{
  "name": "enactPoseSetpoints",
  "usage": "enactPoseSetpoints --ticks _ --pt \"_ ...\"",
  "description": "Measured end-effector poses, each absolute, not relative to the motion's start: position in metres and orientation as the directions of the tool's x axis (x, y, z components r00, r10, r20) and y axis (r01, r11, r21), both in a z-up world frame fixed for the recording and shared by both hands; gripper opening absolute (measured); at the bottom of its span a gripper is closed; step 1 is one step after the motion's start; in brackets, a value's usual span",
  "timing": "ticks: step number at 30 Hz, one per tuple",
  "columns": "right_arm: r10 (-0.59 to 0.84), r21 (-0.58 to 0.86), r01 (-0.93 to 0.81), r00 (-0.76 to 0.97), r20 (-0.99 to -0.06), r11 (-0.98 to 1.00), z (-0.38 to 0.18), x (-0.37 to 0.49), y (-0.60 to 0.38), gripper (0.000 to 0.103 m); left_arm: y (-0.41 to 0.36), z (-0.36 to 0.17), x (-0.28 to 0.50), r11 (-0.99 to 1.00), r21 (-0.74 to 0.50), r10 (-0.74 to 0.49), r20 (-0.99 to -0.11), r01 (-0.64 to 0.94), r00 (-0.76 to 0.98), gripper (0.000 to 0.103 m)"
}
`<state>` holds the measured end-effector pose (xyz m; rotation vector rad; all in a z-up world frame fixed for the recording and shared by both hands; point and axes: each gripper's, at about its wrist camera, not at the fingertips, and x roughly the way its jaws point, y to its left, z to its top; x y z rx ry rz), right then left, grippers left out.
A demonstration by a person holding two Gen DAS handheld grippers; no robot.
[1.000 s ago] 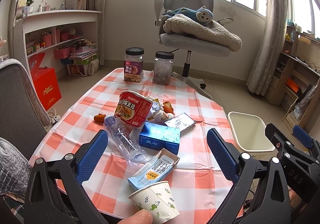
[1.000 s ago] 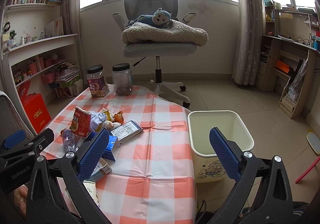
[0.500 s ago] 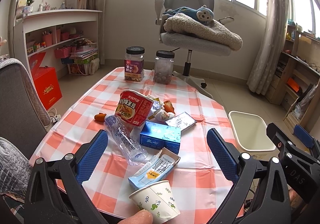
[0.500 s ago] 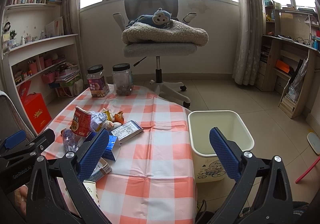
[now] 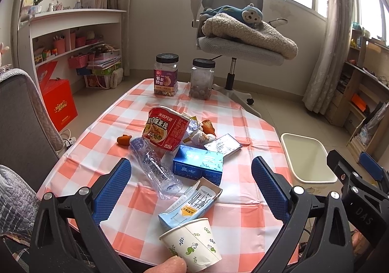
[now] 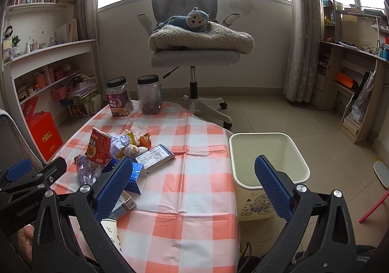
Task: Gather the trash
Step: 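Grasp the white paper cup with the left gripper and lift it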
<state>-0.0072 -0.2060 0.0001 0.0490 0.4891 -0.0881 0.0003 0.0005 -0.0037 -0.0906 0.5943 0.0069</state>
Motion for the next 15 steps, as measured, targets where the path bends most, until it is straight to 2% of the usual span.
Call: enactPoseSetpoints --ticks 4,9,11,15 --pt "-0.075 0.05 0.118 0.851 -0.521 0.992 0.009 -0.005 -0.211 0.096 0.013 -0.016 0.013 0.991 -0.125 -0.042 -0.665 -0.055 0.746 0.096" --pt "-0.052 0.119 0.153 0.801 -0.596 0.981 -0.021 0.007 -0.224 0.096 0.04 -0.065 0.032 0.957 -0.235 -0.129 -0.869 -0.168 0.478 0.096" --pt "-0.041 0.138 0.16 0.785 -0.618 0.978 -0.02 0.011 -0.231 0.096 0.044 -0.089 0.032 0.928 -0.301 -0.201 -0.901 -0.221 0.384 0.096" --pt "-0.028 0.157 0.169 0.764 -0.645 0.973 -0.021 0.013 -0.24 0.096 0.041 -0.122 0.03 0.87 -0.384 -0.305 -0.912 -0.309 0.275 0.096"
